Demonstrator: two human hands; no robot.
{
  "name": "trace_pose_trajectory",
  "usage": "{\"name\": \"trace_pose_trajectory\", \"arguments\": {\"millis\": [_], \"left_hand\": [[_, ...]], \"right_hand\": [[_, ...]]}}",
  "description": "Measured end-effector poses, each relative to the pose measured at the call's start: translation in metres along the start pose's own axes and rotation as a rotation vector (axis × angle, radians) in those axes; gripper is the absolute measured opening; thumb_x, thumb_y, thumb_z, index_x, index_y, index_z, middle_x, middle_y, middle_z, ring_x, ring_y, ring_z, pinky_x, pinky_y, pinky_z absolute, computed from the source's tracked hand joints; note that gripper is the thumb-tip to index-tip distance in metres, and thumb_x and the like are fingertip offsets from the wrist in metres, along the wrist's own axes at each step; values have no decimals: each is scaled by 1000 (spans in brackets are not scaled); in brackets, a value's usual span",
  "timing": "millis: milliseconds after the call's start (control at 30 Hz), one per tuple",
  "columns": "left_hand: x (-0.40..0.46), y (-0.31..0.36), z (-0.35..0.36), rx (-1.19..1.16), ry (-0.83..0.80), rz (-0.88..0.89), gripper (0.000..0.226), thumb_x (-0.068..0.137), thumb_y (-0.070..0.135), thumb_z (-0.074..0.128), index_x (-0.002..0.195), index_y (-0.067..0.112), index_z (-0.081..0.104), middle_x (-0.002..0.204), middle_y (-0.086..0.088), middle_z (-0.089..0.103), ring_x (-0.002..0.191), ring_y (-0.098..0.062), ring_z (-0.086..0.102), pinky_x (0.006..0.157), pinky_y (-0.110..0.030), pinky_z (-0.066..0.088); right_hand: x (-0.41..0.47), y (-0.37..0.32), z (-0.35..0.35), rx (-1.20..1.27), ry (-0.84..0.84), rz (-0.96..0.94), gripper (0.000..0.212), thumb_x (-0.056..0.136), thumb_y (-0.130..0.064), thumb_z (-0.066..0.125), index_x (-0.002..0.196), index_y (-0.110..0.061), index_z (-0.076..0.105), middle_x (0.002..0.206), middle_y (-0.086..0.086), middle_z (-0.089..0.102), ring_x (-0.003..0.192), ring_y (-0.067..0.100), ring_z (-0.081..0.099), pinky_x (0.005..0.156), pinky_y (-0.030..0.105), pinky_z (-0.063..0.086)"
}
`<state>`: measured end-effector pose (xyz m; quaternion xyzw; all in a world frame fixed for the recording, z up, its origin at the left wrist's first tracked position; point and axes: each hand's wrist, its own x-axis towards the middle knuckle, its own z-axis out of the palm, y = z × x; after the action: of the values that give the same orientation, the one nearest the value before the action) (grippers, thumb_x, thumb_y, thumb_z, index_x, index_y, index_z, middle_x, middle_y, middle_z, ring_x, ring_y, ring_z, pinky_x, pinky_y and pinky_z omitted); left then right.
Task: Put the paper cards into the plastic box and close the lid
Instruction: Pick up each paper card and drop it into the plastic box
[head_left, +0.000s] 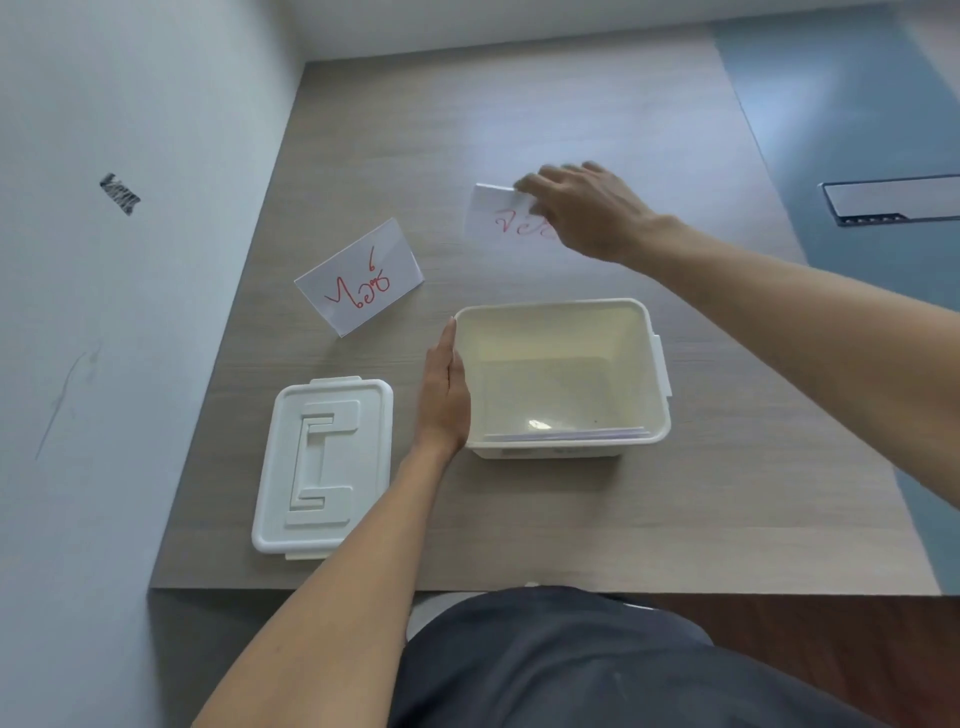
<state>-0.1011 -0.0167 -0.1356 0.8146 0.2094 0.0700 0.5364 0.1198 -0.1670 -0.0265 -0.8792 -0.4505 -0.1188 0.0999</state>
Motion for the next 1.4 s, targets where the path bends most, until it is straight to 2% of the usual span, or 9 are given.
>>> {"name": "trace_pose_trajectory", "arguments": {"millis": [100, 300, 433, 600, 867, 1067, 1167, 1267, 1400], "left_hand": [[-3, 2, 0, -3, 4, -13, 49, 105, 18, 27, 152, 29, 32, 106, 36, 40, 98, 36, 36, 84, 10, 23], [-4, 3, -2, -4, 0, -2, 48, 105, 24, 24, 153, 31, 29, 135, 23, 35, 111, 37, 26, 97, -2, 20], [-3, 4, -2, -16, 7, 6, 49, 105, 21, 25, 152, 30, 30, 140, 18, 37, 126, 13, 32, 106, -12, 22], [1, -2, -1, -30, -2, -6, 51, 103, 18, 27, 152, 31, 33, 134, 25, 36, 108, 39, 29, 86, 12, 20], [2, -3, 1, -26, 15, -11, 48, 105, 18, 27, 152, 28, 33, 134, 19, 37, 106, 38, 29, 89, 10, 20], [3, -5, 2, -21, 24, -5, 48, 105, 19, 27, 152, 28, 33, 136, 18, 37, 109, 36, 29, 90, 11, 19], [3, -6, 2, -26, 24, -1, 48, 105, 18, 28, 152, 27, 33, 133, 20, 38, 108, 38, 30, 89, 10, 20], [4, -6, 2, -28, 19, 0, 49, 104, 15, 28, 152, 26, 33, 123, 31, 37, 105, 39, 30, 87, 11, 19], [3, -5, 2, -28, 27, -14, 49, 104, 17, 27, 152, 28, 33, 134, 21, 36, 110, 37, 28, 89, 11, 18]], "right_hand": [[-8, -16, -16, 39, 100, -52, 32, 99, -19, 43, 127, -11, 55, 115, 13, 64, 96, 35, 60, 82, 40, 44], [-40, -48, -33, 123, 188, -87, 25, 94, -15, 49, 114, -4, 60, 105, 12, 68, 87, 33, 63, 74, 38, 48], [-66, -67, -31, 147, 98, -127, 24, 92, -15, 51, 111, -5, 62, 101, 10, 68, 82, 33, 63, 67, 37, 48], [-99, -77, -13, 164, -66, -128, 24, 89, -13, 52, 110, -11, 65, 95, 6, 67, 83, 34, 64, 62, 34, 46], [-149, -100, 32, 217, -314, -136, 25, 95, -19, 46, 111, -16, 65, 97, 3, 67, 84, 31, 64, 76, 35, 46], [-159, -106, 36, 283, -396, -89, 30, 96, -29, 40, 107, -23, 67, 96, -2, 70, 81, 28, 64, 73, 37, 50], [-153, -96, 40, 372, -304, 12, 30, 96, -29, 42, 109, -23, 68, 101, -3, 71, 84, 23, 64, 75, 39, 52], [-143, -74, 46, 358, -40, 111, 24, 97, -22, 47, 104, -14, 69, 99, 4, 68, 90, 28, 63, 82, 42, 49], [-142, -43, 48, 260, 169, 395, 26, 96, -22, 51, 117, -20, 67, 123, 2, 62, 110, 26, 55, 88, 32, 31]]}}
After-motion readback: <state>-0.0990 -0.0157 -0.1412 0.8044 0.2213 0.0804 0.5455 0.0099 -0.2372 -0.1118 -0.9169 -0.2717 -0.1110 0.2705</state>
